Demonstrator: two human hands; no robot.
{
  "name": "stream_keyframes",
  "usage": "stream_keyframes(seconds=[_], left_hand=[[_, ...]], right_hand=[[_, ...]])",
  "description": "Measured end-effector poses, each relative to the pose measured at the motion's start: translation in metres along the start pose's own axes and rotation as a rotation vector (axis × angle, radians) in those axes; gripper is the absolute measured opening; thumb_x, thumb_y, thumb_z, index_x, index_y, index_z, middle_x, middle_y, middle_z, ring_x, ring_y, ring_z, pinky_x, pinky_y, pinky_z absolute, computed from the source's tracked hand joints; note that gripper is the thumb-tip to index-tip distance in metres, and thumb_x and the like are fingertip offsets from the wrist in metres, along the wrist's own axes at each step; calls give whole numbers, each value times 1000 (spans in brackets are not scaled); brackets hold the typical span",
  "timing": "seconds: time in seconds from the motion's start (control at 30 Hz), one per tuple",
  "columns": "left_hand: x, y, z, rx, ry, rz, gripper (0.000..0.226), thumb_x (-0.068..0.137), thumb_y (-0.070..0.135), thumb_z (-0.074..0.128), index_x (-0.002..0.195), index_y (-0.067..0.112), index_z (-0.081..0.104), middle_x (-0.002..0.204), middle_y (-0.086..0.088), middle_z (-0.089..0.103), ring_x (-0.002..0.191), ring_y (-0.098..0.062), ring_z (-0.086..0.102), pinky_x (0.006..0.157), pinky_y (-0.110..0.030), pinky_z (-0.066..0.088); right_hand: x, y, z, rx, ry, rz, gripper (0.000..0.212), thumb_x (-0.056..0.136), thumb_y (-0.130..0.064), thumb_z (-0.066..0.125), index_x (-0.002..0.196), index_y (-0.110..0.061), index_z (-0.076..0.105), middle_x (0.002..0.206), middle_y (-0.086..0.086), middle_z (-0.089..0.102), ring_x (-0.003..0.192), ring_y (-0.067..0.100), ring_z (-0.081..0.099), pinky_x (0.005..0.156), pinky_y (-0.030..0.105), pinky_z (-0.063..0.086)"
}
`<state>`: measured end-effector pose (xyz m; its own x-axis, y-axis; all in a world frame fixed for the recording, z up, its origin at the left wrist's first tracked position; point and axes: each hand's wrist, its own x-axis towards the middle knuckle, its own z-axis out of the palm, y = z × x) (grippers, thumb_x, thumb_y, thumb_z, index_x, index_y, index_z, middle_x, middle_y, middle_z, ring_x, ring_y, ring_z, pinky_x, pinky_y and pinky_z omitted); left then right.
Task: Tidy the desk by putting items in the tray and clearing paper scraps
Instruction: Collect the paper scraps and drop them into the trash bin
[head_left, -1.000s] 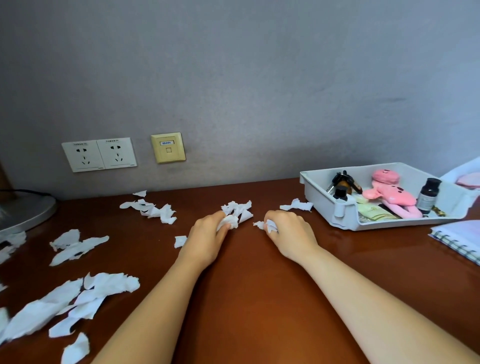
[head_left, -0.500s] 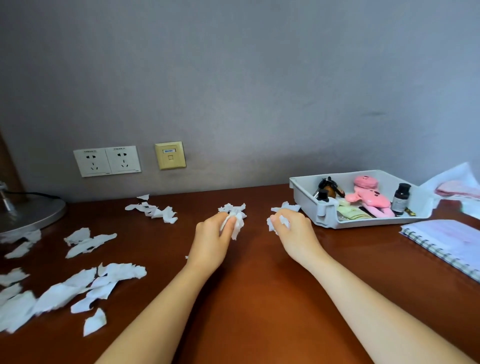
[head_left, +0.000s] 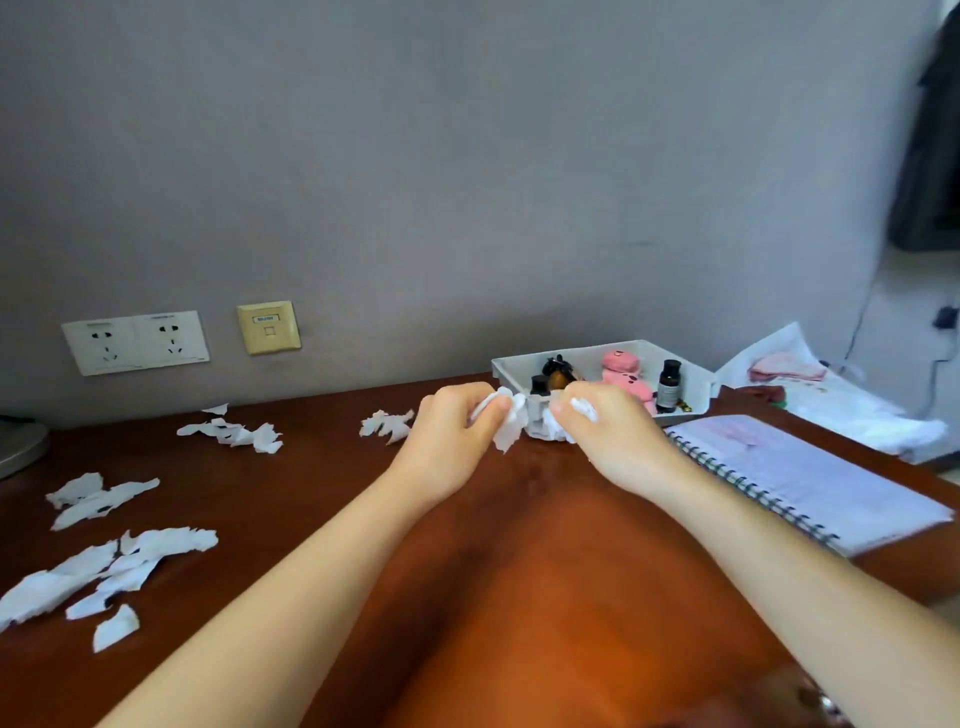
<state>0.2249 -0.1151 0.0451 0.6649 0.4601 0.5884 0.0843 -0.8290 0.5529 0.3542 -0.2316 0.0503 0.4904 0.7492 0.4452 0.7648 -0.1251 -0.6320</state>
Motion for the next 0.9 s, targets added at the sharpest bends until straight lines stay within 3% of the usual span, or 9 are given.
stream_keyframes(seconds=[0.13,0.27,0.37,0.47,0.57,0.73,0.8,0.9], left_hand=[[4,32,24,-117,-59,54,42,96,24,47,61,5,37,58,-6,34,55,-14,26,56,-30,26],[4,66,56,-247,-128,129,42,98,24,46,59,13,35,53,-2,35,49,-8,28,53,-26,27],[1,91,89,-356,-208,171,42,99,22,45,59,14,35,49,3,35,44,-3,27,47,-18,24],[-3,119,130,-457,-280,212,45,98,24,46,55,19,34,47,8,34,43,-2,28,47,-21,26],[-13,148,169,-516,-353,247,44,97,26,46,55,16,37,49,6,37,46,-4,30,52,-27,29],[-35,187,234,-610,-479,277,41,93,31,45,55,16,39,52,-1,39,49,-8,32,54,-29,30],[-46,199,261,-631,-528,290,41,94,28,47,56,14,39,52,0,38,48,-7,32,54,-29,30],[-66,210,297,-615,-601,315,44,95,28,47,58,6,39,53,-3,37,50,-8,32,54,-29,29]], right_hand=[[-24,13,-38,-8,18,6,35,92,-11,47,58,-14,46,61,0,45,58,13,37,50,19,28],[-54,33,-72,-9,65,64,41,93,-15,50,53,-19,46,55,-4,44,54,11,39,53,26,34],[-81,57,-98,-48,94,104,36,93,-15,51,58,-14,47,56,-3,44,52,6,38,52,23,33],[-111,86,-128,-67,155,172,37,93,-19,51,61,-5,41,62,6,37,60,14,35,56,31,29],[-144,113,-152,-74,204,245,39,91,-25,52,65,2,44,60,6,39,58,14,37,57,31,31],[-204,158,-184,-56,247,423,35,94,-17,50,64,0,43,55,-4,36,47,6,32,49,23,28],[-228,177,-193,-34,262,489,37,94,-19,50,65,3,42,58,3,35,47,9,31,50,25,28],[-262,201,-201,-29,280,542,38,94,-21,51,59,-8,41,55,1,37,45,7,33,48,19,30]])
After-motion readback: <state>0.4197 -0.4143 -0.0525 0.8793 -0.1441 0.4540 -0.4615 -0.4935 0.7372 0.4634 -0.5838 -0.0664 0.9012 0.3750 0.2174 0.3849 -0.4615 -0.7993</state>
